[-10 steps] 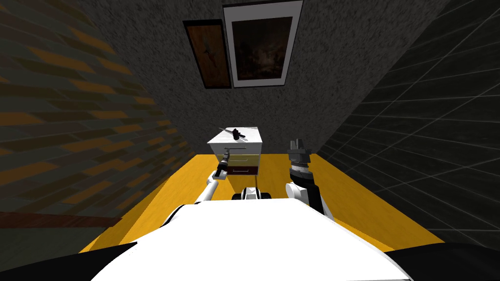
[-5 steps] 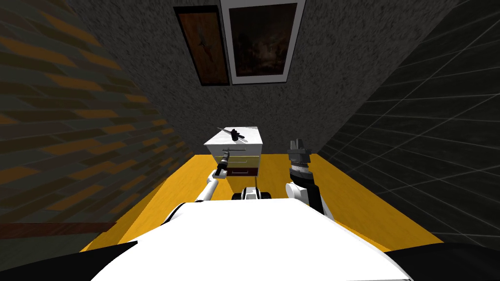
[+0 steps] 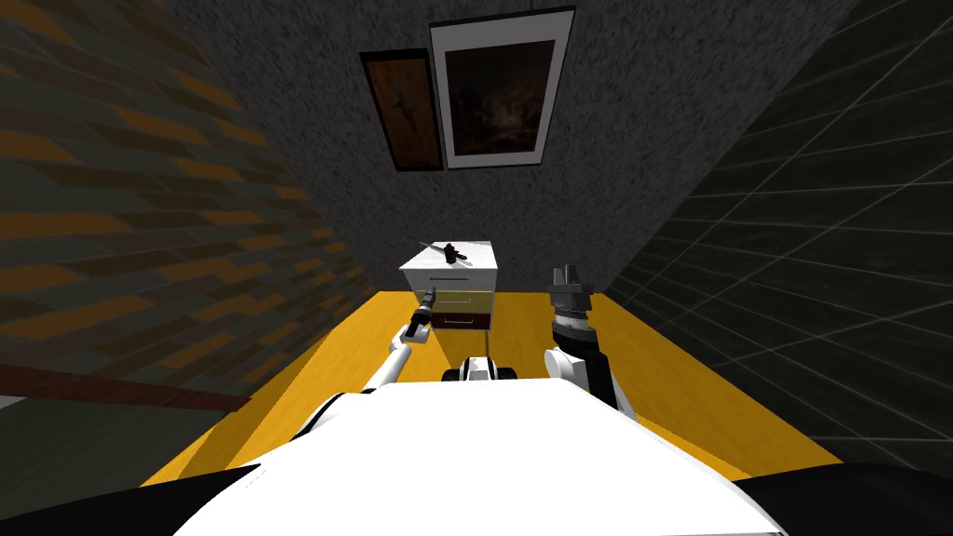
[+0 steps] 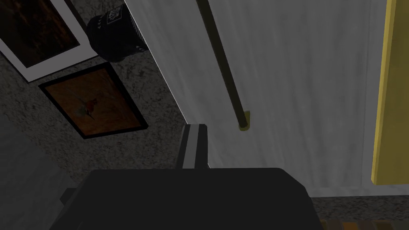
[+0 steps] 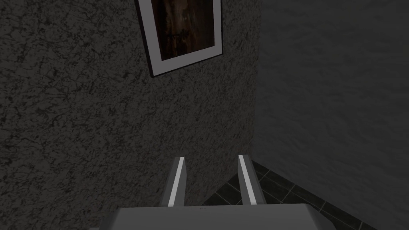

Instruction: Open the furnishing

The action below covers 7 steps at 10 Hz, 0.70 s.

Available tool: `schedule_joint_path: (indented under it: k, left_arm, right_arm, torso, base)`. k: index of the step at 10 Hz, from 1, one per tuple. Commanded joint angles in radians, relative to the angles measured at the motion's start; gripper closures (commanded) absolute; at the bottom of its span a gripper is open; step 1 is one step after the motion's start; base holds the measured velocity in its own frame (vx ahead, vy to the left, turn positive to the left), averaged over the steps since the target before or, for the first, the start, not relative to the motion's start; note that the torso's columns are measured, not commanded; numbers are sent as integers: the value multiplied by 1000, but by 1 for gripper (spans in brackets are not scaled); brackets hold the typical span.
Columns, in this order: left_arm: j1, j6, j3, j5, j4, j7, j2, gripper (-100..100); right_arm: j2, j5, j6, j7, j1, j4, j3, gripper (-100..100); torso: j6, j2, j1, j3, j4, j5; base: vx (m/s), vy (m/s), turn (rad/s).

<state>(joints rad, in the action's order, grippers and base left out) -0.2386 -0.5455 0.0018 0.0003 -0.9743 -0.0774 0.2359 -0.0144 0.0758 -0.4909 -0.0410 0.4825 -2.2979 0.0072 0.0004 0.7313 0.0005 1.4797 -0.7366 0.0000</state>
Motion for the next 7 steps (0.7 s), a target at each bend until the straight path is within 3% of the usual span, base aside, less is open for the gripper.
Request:
schedule_joint_path:
  k: [1,4,6,7]
  left_arm:
    - [-3,5,7,1,11,-4,-3,-100]
    - [-7,10,15,2,24,-9,-6,-100]
    - [-30,41,17,4,13,-4,2,-100]
    - [-15,22,15,2,15,-8,-4,-100]
  right_arm:
    - [0,0,0,0,0,0,0,0]
    - [0,0,0,0,1,0,0,0]
    - [0,0,0,0,0,0,0,0]
    - [0,0,0,0,0,0,0,0]
  torso:
    - [0,-8,1,5,3,0]
    - [0,5,-1,-3,-1,0]
    - [-1,13,0,-7,-3,0]
    - [0,12,-1,-7,-3,0]
  base:
    - [142,-29,-9]
    - [169,-23,-12]
    - [78,-12,-15]
    - [45,-10,-8]
